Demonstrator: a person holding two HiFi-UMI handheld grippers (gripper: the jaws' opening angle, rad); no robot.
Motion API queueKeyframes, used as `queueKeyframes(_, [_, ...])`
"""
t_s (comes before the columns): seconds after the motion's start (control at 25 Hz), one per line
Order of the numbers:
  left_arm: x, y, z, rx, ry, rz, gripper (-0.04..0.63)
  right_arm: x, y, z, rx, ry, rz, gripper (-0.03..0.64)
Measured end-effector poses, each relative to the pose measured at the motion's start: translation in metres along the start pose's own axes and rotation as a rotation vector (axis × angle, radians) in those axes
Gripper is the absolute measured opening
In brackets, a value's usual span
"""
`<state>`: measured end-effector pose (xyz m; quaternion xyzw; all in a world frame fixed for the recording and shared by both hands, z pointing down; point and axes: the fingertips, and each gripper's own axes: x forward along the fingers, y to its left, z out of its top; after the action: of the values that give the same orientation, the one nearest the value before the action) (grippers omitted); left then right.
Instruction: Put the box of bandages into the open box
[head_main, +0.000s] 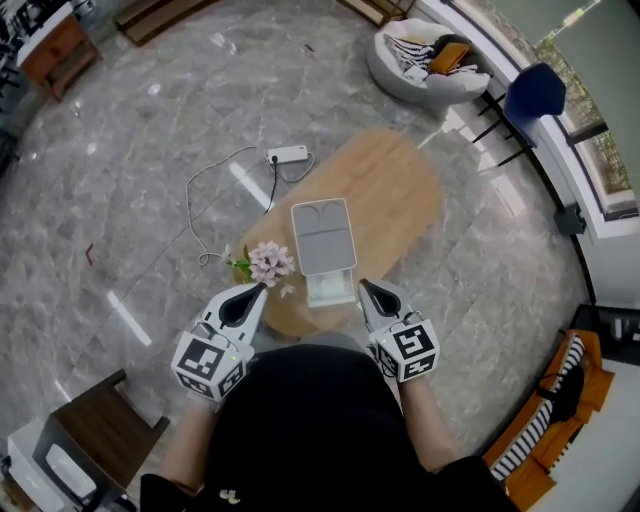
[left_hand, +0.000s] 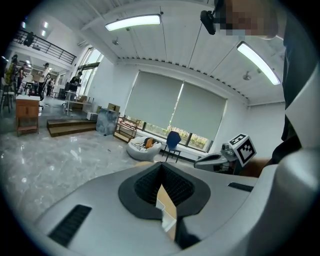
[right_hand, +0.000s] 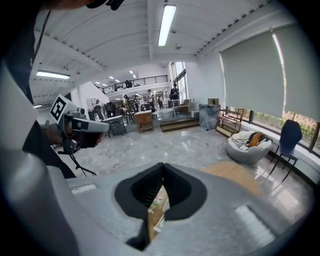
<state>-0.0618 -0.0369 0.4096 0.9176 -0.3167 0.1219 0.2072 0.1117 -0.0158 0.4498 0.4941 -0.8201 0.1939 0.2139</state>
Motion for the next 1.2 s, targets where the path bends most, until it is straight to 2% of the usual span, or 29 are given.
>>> queueKeyframes(0.4, [0.009,-0.023,0.012,0.033,0.002,-0.106,0.012,-0.068,-0.001,0.040,0.027,-0.137,-0.108,-0.002])
queueKeyframes(0.56, [0.011,-0.027,0.018,0.046,-0.001,-0.132,0.012,-0.081,0.000,0.050,0.008,-0.175,-0.131,-0.002])
queueKeyframes(0.96, [0.010,-0.027,0.032,0.061,-0.019,-0.164,0.012,-0.090,0.002,0.059,-0.004,-0.220,-0.151,-0.002])
queueKeyframes(1.2, [0.008,-0.030,0.031,0.063,-0.023,-0.175,0.012,-0.090,0.005,0.051,-0.001,-0.197,-0.162,-0.003])
